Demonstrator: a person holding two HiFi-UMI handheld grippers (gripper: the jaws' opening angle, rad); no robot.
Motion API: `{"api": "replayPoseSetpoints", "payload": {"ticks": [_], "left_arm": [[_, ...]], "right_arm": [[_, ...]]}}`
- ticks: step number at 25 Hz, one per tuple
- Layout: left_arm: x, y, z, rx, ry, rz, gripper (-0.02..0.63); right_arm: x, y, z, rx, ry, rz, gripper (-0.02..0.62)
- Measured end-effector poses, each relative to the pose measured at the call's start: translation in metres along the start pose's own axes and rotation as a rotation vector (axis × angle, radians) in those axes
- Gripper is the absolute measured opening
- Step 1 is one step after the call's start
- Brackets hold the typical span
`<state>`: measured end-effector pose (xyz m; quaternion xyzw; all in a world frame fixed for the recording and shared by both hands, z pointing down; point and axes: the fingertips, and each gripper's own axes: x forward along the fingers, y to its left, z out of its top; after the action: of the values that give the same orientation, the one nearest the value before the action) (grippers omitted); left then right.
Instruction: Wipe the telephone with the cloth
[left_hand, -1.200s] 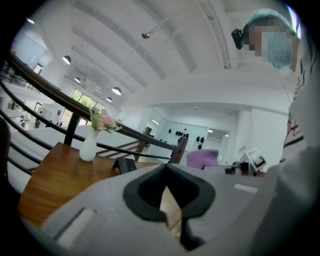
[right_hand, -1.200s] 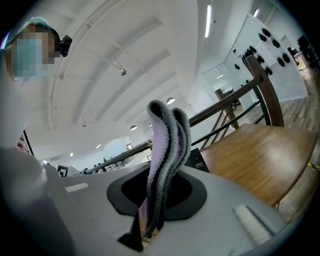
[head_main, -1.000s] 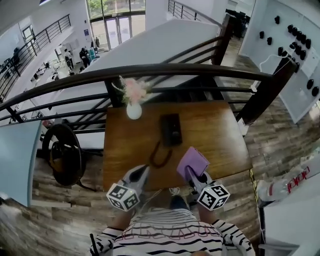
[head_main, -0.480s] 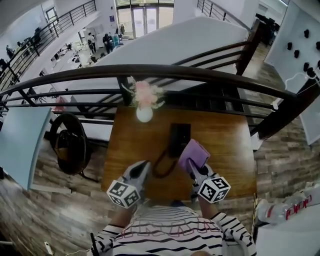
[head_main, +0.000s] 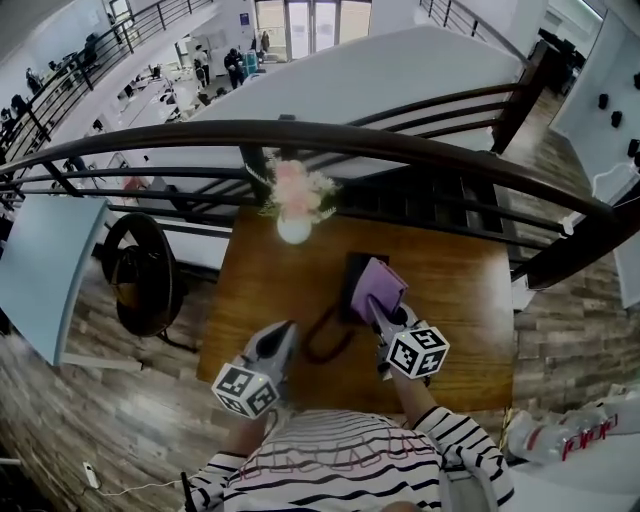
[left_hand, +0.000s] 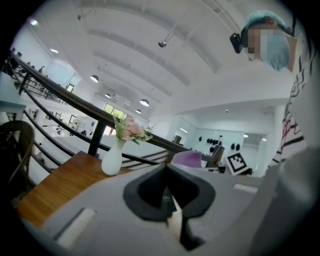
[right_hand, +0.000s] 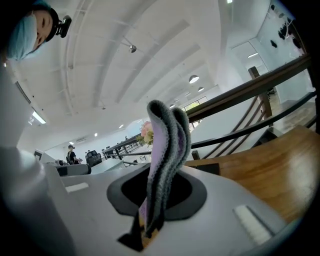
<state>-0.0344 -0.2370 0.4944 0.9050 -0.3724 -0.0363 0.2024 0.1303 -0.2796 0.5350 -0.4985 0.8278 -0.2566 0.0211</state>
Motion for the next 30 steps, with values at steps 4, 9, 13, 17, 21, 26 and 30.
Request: {"api": "replayPoseSetpoints", "payload": {"ticks": [4, 9, 13, 17, 21, 26, 30], "left_arm": [[0.007, 0.015, 0.003, -0.009, -0.001, 0.045, 0.002], [0.008, 0.023, -0.005, -0.029, 0.006, 0.096, 0.002], [0.007, 0.026, -0.012, -0.036, 0.015, 0.127, 0.002], [0.009, 0.026, -0.014, -0.041, 0.010, 0.148, 0.002], [0.013, 0.026, -0.015, -0.042, 0.008, 0.152, 0.002], [0.016, 0.023, -0.018, -0.049, 0.020, 0.134, 0.002], [0.016, 0.021, -0.017, -0.043, 0.027, 0.121, 0.002]], "right_arm": [[0.036, -0.019, -0.004, -0.003, 0.048, 0.018, 0.051], [0.071, -0.039, -0.020, -0.021, 0.122, 0.036, 0.050], [0.097, -0.052, -0.037, -0.026, 0.179, 0.045, 0.050], [0.113, -0.065, -0.050, -0.017, 0.234, 0.049, 0.049], [0.122, -0.076, -0.061, 0.012, 0.285, 0.037, 0.049], [0.117, -0.096, -0.065, 0.030, 0.306, -0.014, 0.049], [0.105, -0.107, -0.063, 0.036, 0.301, -0.048, 0.051]]}}
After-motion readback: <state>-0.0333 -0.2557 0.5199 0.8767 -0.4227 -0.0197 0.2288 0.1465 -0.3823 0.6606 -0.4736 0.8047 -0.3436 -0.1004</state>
